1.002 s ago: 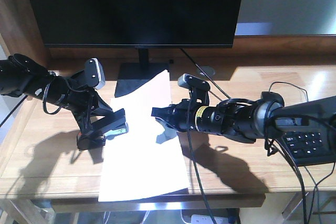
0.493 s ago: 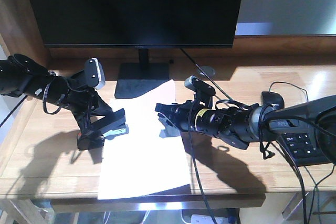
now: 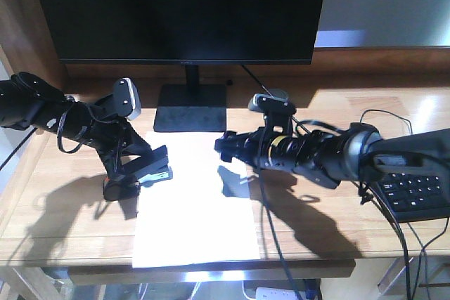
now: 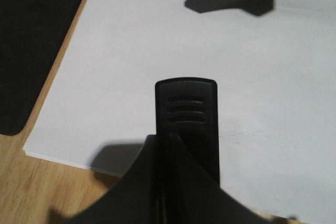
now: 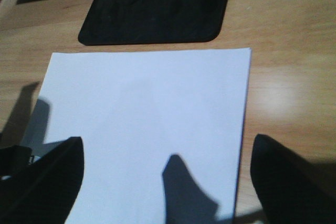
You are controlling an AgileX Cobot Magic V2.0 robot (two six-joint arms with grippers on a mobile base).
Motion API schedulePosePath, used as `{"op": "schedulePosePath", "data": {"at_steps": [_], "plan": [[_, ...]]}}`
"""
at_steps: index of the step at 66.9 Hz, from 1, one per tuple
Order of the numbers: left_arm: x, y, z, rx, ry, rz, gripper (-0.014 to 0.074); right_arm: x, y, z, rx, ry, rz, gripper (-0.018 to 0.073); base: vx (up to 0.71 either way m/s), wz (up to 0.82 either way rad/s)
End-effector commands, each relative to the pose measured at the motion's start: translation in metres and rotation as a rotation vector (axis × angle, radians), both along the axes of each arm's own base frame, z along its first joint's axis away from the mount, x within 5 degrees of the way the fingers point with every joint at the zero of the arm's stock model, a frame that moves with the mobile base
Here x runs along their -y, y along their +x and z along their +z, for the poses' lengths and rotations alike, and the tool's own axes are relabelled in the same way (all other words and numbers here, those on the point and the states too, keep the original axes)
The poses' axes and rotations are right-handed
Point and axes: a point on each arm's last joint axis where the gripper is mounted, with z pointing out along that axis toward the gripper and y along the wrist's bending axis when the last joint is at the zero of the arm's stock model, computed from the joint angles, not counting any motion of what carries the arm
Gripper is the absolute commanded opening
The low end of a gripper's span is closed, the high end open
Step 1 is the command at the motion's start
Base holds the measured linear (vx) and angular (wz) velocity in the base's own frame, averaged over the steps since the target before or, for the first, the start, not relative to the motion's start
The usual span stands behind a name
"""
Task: Grab stapler and paper to desk for stapling
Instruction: 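Open the right gripper and lift it away from the paper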
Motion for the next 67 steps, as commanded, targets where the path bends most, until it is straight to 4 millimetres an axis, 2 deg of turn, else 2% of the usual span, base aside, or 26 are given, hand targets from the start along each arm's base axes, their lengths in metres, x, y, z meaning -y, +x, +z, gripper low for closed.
{"op": "schedulePosePath", "data": {"at_steps": [1, 25, 45, 54, 67], "plan": [[0.003, 0.001, 0.033, 0.067, -0.055, 0.023, -0.0007, 0.004, 0.001, 0.047, 0.130, -0.057, 0.027, 0.0613, 0.00, 0.00], [0.003, 0.001, 0.033, 0.067, -0.055, 0.023, -0.0007, 0.028, -0.023, 0.130, 0.301, -0.291, 0.043, 0.0592, 0.00, 0.00], [0.003, 0.001, 0.033, 0.067, -0.055, 0.023, -0.0007, 0.053, -0.057, 0.195, 0.384, -0.333, -0.043, 0.0592, 0.00, 0.00], [0.003, 0.001, 0.033, 0.067, -0.055, 0.023, -0.0007, 0.061, -0.077, 0.207, 0.424, -0.326, -0.045, 0.0592, 0.00, 0.00], [0.003, 0.001, 0.033, 0.067, -0.055, 0.023, -0.0007, 0.075, -0.119, 0.208, 0.475, -0.283, -0.022, 0.0592, 0.00, 0.00]]}}
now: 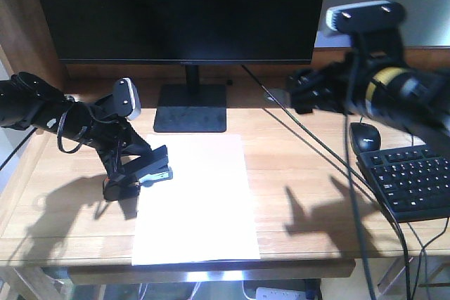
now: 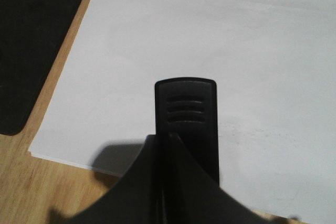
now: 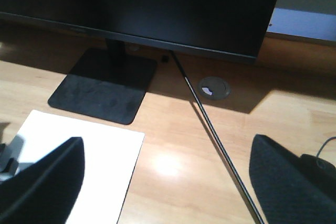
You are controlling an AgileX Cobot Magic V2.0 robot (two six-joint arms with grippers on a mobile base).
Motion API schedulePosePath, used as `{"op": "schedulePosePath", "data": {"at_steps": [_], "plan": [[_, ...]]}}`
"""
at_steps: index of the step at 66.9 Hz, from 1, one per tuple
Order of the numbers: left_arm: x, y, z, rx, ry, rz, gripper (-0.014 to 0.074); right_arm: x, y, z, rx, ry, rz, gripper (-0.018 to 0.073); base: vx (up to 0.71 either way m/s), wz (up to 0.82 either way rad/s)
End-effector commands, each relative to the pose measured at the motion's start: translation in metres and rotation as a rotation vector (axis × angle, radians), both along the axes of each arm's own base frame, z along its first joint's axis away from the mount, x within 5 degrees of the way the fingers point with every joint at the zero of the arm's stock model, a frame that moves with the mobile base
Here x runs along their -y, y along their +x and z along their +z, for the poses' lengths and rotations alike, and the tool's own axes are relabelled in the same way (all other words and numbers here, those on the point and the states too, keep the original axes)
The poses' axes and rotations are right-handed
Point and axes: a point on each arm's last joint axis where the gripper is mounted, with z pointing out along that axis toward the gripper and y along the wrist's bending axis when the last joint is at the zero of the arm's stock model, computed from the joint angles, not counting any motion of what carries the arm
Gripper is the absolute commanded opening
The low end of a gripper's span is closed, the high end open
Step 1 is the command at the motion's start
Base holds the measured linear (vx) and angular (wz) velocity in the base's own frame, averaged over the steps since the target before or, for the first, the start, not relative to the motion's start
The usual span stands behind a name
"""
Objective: Grab stapler and paper to desk for stapling
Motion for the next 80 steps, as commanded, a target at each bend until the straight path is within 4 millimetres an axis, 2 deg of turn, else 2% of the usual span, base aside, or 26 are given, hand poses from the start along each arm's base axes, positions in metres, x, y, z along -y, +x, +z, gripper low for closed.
{"op": "schedulePosePath", "data": {"at_steps": [1, 31, 38, 46, 57, 65, 75, 80], "plan": [[0.003, 0.001, 0.033, 0.067, -0.055, 0.023, -0.0007, 0.007, -0.026, 0.023, 0.128, 0.043, 0.058, 0.0592, 0.00, 0.00], [0.003, 0.001, 0.033, 0.067, -0.055, 0.023, -0.0007, 0.056, -0.146, 0.028, 0.365, 0.130, 0.087, 0.0592, 0.00, 0.00], [0.003, 0.001, 0.033, 0.067, -0.055, 0.023, -0.0007, 0.068, -0.172, 0.022, 0.426, 0.146, 0.085, 0.0592, 0.00, 0.00], [0.003, 0.001, 0.033, 0.067, -0.055, 0.023, -0.0007, 0.080, -0.199, 0.007, 0.485, 0.168, 0.076, 0.0592, 0.00, 0.00], [0.003, 0.001, 0.033, 0.067, -0.055, 0.023, -0.0007, 0.091, -0.222, -0.020, 0.533, 0.178, 0.067, 0.0592, 0.00, 0.00], [0.003, 0.001, 0.033, 0.067, -0.055, 0.023, -0.0007, 0.095, -0.232, -0.031, 0.571, 0.205, 0.066, 0.0592, 0.00, 0.00], [0.003, 0.001, 0.033, 0.067, -0.055, 0.023, -0.0007, 0.099, -0.239, -0.038, 0.598, 0.222, 0.057, 0.0592, 0.00, 0.00], [0.003, 0.001, 0.033, 0.067, -0.055, 0.023, -0.0007, 0.100, -0.239, -0.046, 0.559, 0.249, 0.038, 0.0592, 0.00, 0.00]]}}
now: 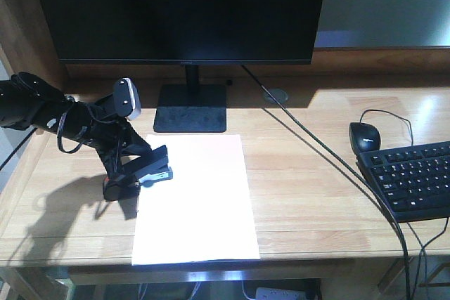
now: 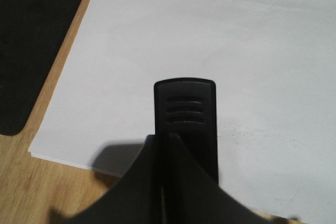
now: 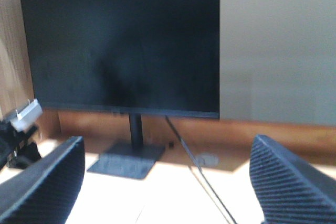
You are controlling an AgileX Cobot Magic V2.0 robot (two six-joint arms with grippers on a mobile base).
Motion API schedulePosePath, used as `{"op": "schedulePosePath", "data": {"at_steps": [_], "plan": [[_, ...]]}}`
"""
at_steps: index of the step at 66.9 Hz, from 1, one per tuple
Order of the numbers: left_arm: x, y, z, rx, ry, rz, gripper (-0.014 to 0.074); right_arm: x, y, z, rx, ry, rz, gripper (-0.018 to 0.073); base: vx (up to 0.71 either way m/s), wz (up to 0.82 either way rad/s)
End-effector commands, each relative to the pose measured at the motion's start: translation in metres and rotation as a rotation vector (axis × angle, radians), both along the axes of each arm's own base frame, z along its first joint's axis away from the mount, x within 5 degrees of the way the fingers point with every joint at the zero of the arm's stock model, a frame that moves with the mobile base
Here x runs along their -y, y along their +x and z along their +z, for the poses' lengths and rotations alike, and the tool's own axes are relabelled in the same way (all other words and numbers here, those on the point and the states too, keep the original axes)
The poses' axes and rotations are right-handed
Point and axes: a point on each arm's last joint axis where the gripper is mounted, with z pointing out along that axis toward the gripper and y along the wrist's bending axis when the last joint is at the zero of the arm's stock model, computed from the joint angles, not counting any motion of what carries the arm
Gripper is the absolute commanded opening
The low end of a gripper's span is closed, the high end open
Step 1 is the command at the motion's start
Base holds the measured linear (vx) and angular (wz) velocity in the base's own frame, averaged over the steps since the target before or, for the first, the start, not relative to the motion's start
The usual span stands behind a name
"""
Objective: Grab stapler and paper to desk for stapling
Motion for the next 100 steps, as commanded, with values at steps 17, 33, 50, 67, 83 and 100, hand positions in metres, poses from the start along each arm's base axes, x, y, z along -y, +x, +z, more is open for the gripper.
{"op": "schedulePosePath", "data": {"at_steps": [17, 33, 50, 67, 83, 100], "plan": [[0.003, 0.001, 0.033, 0.067, -0.055, 0.023, -0.0007, 0.002, 0.002, -0.013, -0.144, 0.095, -0.024, 0.0592, 0.00, 0.00], [0.003, 0.001, 0.033, 0.067, -0.055, 0.023, -0.0007, 0.002, 0.002, -0.013, -0.141, 0.096, -0.022, 0.0592, 0.00, 0.00], [0.003, 0.001, 0.033, 0.067, -0.055, 0.023, -0.0007, 0.002, 0.002, -0.013, -0.140, 0.096, -0.021, 0.0592, 0.00, 0.00], [0.003, 0.001, 0.033, 0.067, -0.055, 0.023, -0.0007, 0.002, 0.002, -0.012, -0.139, 0.097, -0.020, 0.0592, 0.00, 0.00], [0.003, 0.001, 0.033, 0.067, -0.055, 0.023, -0.0007, 0.002, 0.002, -0.012, -0.139, 0.097, -0.020, 0.0592, 0.00, 0.00], [0.003, 0.001, 0.033, 0.068, -0.056, 0.023, -0.0007, 0.002, 0.002, -0.012, -0.139, 0.097, -0.020, 0.0592, 0.00, 0.00]]}}
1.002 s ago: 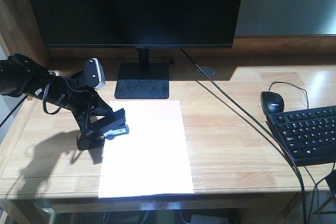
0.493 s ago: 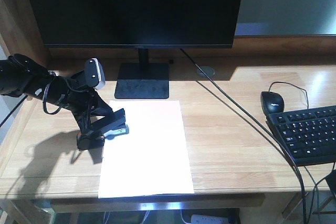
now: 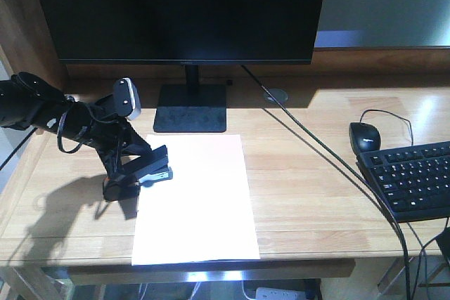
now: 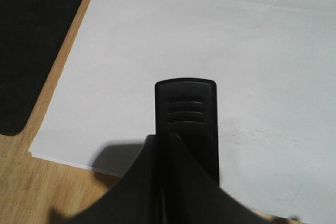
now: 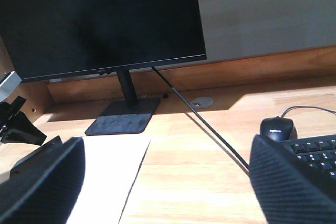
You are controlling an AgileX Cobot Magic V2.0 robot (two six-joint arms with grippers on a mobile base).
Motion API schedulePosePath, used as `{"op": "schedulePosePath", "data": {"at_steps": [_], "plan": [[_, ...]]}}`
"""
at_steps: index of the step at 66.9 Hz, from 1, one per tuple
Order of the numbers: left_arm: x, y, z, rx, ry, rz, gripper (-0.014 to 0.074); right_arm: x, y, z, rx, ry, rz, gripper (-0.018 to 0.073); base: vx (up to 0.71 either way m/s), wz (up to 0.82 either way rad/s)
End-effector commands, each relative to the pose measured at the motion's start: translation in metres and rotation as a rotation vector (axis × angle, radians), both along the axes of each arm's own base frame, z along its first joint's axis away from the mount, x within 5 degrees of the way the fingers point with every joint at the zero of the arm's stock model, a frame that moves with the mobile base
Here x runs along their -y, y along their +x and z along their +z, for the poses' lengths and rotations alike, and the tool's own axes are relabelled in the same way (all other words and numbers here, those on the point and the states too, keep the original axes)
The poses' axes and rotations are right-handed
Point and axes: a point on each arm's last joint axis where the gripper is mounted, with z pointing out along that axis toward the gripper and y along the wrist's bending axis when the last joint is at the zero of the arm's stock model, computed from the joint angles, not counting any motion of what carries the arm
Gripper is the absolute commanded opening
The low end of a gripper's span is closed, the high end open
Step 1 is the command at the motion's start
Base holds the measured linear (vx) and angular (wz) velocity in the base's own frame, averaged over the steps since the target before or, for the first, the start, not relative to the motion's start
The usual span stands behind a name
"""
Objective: Grab stapler and paper to desk for stapling
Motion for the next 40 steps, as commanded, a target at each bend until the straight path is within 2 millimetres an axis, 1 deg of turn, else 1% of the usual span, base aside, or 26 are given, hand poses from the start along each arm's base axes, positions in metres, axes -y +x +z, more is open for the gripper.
{"op": "schedulePosePath", "data": {"at_steps": [1, 7, 16, 32, 40], "plan": [[0.003, 0.001, 0.033, 0.067, -0.057, 0.022, -0.0007, -0.002, -0.001, 0.014, 0.078, -0.002, 0.025, 0.0592, 0.00, 0.00], [0.007, 0.000, 0.032, 0.066, -0.055, 0.010, -0.0007, -0.002, -0.001, 0.014, 0.078, -0.002, 0.025, 0.0592, 0.00, 0.00], [0.016, -0.002, 0.025, 0.049, -0.053, -0.045, -0.0007, -0.002, -0.001, 0.014, 0.078, -0.002, 0.025, 0.0592, 0.00, 0.00], [0.020, 0.000, 0.004, -0.005, -0.050, -0.043, -0.0007, -0.002, -0.001, 0.014, 0.078, -0.002, 0.025, 0.0592, 0.00, 0.00], [0.020, 0.001, -0.003, -0.022, -0.049, -0.039, -0.0007, -0.002, -0.001, 0.014, 0.078, -0.002, 0.025, 0.0592, 0.00, 0.00]]}}
